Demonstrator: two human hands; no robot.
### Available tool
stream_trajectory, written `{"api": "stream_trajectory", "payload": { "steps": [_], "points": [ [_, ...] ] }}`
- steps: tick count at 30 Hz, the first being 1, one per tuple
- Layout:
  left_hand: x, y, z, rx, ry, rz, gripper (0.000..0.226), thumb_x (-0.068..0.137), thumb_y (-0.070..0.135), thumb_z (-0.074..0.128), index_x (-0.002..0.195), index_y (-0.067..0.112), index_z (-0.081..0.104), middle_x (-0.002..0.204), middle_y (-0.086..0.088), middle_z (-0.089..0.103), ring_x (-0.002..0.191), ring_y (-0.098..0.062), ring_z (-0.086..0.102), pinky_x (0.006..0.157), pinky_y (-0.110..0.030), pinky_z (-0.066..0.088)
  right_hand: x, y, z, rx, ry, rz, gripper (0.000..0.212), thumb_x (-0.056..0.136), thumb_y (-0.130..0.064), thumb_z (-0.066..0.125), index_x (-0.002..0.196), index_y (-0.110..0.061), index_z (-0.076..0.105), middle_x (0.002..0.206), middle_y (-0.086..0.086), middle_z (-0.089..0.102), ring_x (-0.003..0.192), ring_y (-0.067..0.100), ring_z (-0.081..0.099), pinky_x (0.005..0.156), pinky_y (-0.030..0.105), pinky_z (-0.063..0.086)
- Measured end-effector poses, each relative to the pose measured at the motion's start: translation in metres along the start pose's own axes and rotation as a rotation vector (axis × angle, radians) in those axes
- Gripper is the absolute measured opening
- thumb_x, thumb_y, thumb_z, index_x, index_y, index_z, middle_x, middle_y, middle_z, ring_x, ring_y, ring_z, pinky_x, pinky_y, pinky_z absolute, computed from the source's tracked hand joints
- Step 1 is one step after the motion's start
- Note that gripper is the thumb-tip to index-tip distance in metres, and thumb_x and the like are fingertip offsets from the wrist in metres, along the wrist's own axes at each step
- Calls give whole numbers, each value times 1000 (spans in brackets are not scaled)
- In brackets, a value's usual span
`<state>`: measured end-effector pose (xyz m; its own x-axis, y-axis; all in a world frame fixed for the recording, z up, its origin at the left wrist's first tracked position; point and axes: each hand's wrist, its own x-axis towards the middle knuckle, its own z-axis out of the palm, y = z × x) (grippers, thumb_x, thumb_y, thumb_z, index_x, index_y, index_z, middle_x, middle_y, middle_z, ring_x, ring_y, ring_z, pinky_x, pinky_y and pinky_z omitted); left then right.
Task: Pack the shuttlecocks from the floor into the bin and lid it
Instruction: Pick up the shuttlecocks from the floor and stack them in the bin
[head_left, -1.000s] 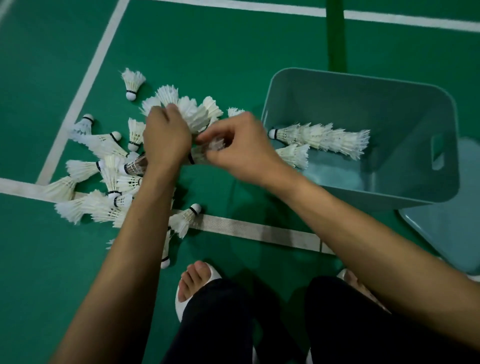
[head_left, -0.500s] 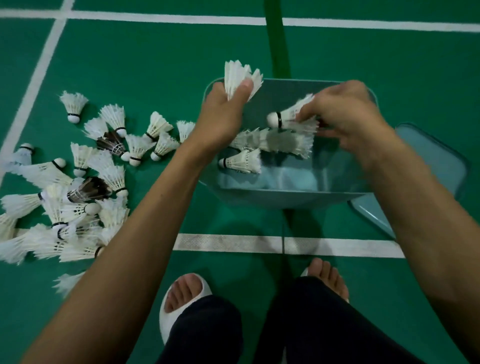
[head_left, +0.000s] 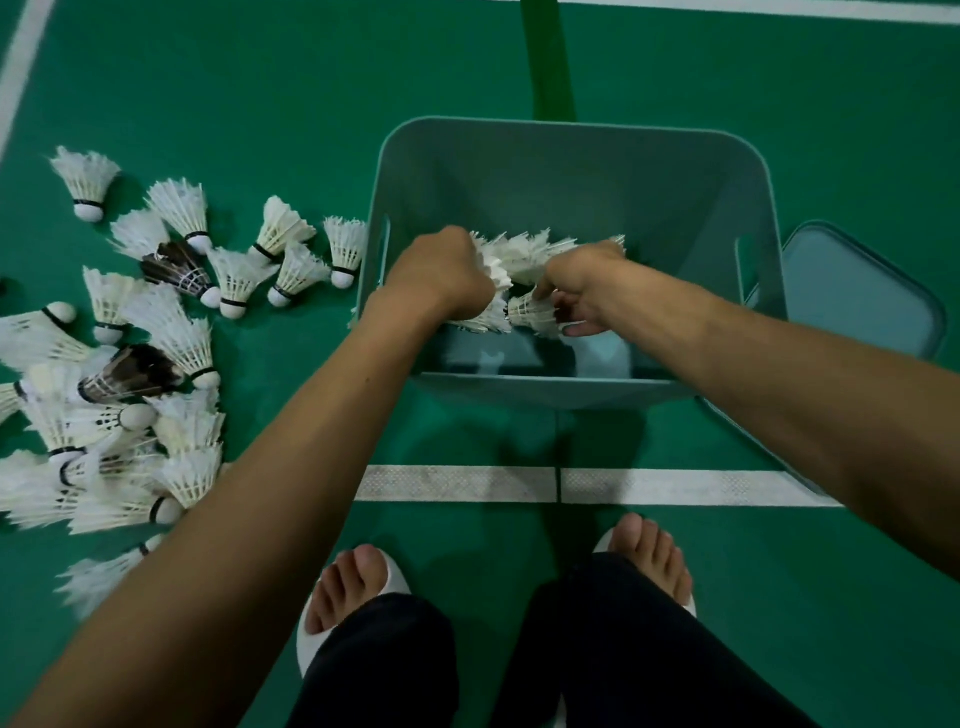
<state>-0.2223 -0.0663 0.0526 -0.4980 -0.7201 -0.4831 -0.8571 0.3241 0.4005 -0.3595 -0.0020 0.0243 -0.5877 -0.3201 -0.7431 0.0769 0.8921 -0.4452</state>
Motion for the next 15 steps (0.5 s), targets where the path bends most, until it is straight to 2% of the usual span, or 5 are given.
{"api": "stream_trajectory", "payload": {
  "steps": [4, 8, 11, 13, 15],
  "points": [
    [0, 2, 3, 15, -34, -18, 14, 91, 11, 53, 104, 8, 51, 97, -9, 56, 93, -31, 56, 78, -36, 45, -1, 1, 14, 50, -88, 76, 12, 92, -23, 74, 84, -15, 71, 48, -3, 54, 46, 14, 50, 58, 28, 40],
    [2, 5, 5, 49, -114, -27, 19, 91, 9, 53, 109, 12, 46, 103, -8, 52, 94, -29, 54, 78, -35, 43, 3, 3, 18, 92, -157, 88, 22, 95, -11, 62, 110, -18, 77, 35, -5, 43, 36, 12, 44, 52, 19, 40],
    [3, 4, 9, 58, -96, -27, 20, 91, 9, 53, 110, 12, 47, 102, -7, 52, 94, -29, 53, 78, -35, 43, -1, -2, 15, 102, -200, 126, 2, 94, -18, 66, 95, -16, 67, 54, -2, 51, 45, 13, 47, 52, 21, 43],
    [3, 4, 10, 63, -51, -16, 25, 90, 12, 57, 114, 12, 50, 103, -7, 52, 95, -30, 54, 78, -36, 44, -1, -4, 6, 66, -203, 115, 22, 87, -29, 75, 86, -11, 61, 71, 2, 60, 54, 16, 52, 59, 25, 46],
    [2, 3, 11, 71, -20, -2, 32, 88, 17, 61, 119, 14, 52, 105, -6, 54, 96, -30, 55, 79, -37, 45, -2, 0, -7, 30, -129, 19, 26, 83, -29, 76, 85, -8, 62, 82, 8, 69, 62, 21, 60, 62, 26, 48]
  ]
}}
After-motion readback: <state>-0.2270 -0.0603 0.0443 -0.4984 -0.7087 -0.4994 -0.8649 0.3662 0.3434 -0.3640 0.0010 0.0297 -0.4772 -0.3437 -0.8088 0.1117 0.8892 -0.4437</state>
